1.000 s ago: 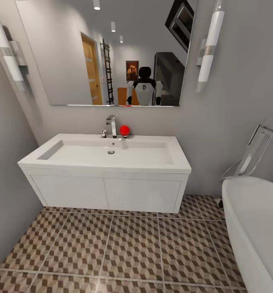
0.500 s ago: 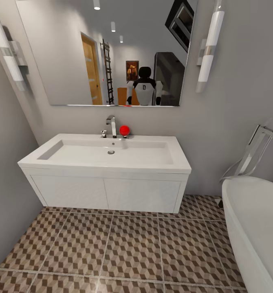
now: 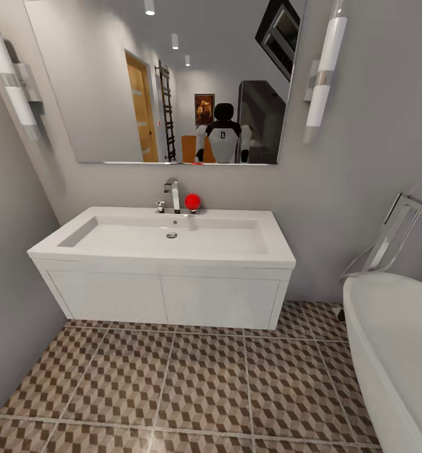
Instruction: Take the four mousetraps from the cabinet in the bathroom and place them on the bathroom floor. Make sure all four end up on the same floor surface, and ensure that at least two of them are either under or directly next to the same bathroom sink.
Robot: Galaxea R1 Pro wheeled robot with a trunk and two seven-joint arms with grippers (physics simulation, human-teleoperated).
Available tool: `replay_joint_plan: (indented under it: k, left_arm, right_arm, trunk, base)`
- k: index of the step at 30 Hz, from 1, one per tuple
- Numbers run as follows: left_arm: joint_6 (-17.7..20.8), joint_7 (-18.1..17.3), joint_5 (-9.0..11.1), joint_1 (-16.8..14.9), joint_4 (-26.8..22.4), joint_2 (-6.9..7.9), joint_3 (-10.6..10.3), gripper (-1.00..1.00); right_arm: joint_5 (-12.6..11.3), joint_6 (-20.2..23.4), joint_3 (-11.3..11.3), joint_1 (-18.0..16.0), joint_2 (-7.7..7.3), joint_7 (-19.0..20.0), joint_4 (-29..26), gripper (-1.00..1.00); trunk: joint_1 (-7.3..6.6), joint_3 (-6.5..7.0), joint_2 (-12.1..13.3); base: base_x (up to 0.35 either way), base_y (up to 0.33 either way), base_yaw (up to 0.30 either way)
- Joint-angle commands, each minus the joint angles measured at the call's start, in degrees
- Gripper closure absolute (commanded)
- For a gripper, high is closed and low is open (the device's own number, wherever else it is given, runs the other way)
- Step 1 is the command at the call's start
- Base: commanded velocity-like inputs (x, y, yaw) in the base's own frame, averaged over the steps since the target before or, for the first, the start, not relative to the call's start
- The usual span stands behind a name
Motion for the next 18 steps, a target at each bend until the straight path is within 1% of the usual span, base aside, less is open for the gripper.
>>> replay_joint_plan:
  k: [1, 18]
  left_arm:
    - [-0.1, 0.5, -0.1, 0.0, 0.1, -0.03, -0.5, 1.0]
    - [-0.1, 0.5, -0.1, 0.0, 0.1, -0.04, -0.4, 1.0]
  right_arm:
    - [-0.2, -0.1, -0.2, 0.0, -0.01, 0.4, 0.0, 1.0]
    - [-0.2, -0.1, -0.2, 0.0, -0.01, 0.4, 0.0, 1.0]
  trunk:
    - [0.0, -0.05, 0.0]
    - [0.0, -0.05, 0.0]
  base:
    - [0.0, 0.0, 0.0]
    - [0.0, 0.0, 0.0]
